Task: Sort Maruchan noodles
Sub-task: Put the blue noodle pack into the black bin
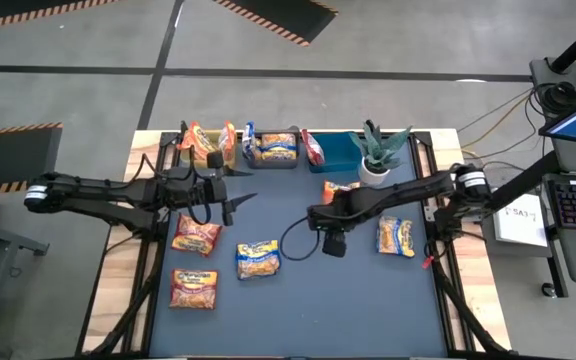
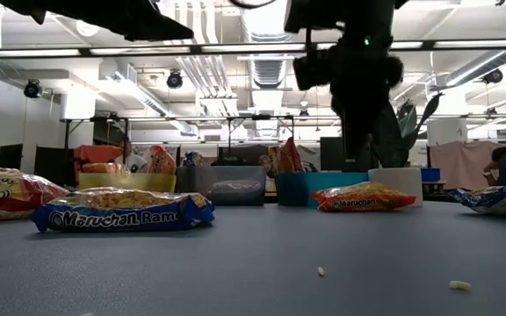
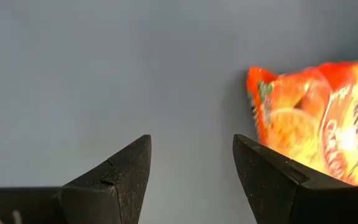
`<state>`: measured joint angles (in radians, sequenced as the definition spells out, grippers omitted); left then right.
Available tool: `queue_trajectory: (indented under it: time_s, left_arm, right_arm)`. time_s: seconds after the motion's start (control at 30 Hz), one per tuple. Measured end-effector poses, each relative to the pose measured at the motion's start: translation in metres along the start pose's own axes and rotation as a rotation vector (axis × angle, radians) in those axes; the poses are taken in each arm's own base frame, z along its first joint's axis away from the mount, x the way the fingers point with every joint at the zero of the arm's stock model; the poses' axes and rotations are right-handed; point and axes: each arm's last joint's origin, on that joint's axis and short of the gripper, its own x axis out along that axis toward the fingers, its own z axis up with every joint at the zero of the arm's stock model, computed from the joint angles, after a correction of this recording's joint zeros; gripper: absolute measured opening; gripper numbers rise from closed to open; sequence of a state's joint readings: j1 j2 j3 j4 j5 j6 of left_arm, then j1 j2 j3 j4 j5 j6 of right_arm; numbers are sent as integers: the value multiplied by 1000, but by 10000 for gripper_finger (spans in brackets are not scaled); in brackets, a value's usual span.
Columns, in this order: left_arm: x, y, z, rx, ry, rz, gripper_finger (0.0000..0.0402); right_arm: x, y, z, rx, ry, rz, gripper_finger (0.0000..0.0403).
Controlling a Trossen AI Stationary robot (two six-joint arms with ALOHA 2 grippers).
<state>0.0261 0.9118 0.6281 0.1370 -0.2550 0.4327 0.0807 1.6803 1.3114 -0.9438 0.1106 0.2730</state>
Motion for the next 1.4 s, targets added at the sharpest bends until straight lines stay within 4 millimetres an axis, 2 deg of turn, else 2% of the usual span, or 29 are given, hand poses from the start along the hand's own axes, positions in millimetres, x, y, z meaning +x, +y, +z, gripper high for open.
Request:
queue_trajectory:
  time_s: [0.13, 0.33, 0.57, 0.7, 0.87, 1.0, 1.17, 1.27, 1.4]
  left_arm:
    - [0, 0, -1, -6, 7, -3, 221]
    - [0, -3, -6, -101, 60, -25, 221]
    - [-1, -8, -17, -204, 180, -62, 221]
    - [-5, -16, -26, -309, 288, -124, 221]
    - [-4, -50, -43, -458, 430, -287, 204]
    - [-6, -89, -52, -441, 537, -410, 181]
    - [-9, -130, -54, -396, 649, -514, 141]
    - [-7, -146, -55, -368, 697, -540, 112]
    - [-1, -160, -57, -351, 736, -544, 75]
  right_arm:
    - [17, 3, 8, -107, -55, -17, 214]
    - [30, 13, 31, -236, -241, 15, 214]
    - [39, 23, 59, -251, -499, 60, 214]
    - [50, 28, 68, -238, -569, 129, 215]
    - [60, 33, 72, -191, -587, 161, 215]
    - [62, 35, 72, -120, -587, 187, 215]
    - [57, 34, 72, 67, -576, 244, 215]
    - [58, 35, 71, 205, -544, 295, 215]
    - [58, 37, 71, 283, -494, 411, 220]
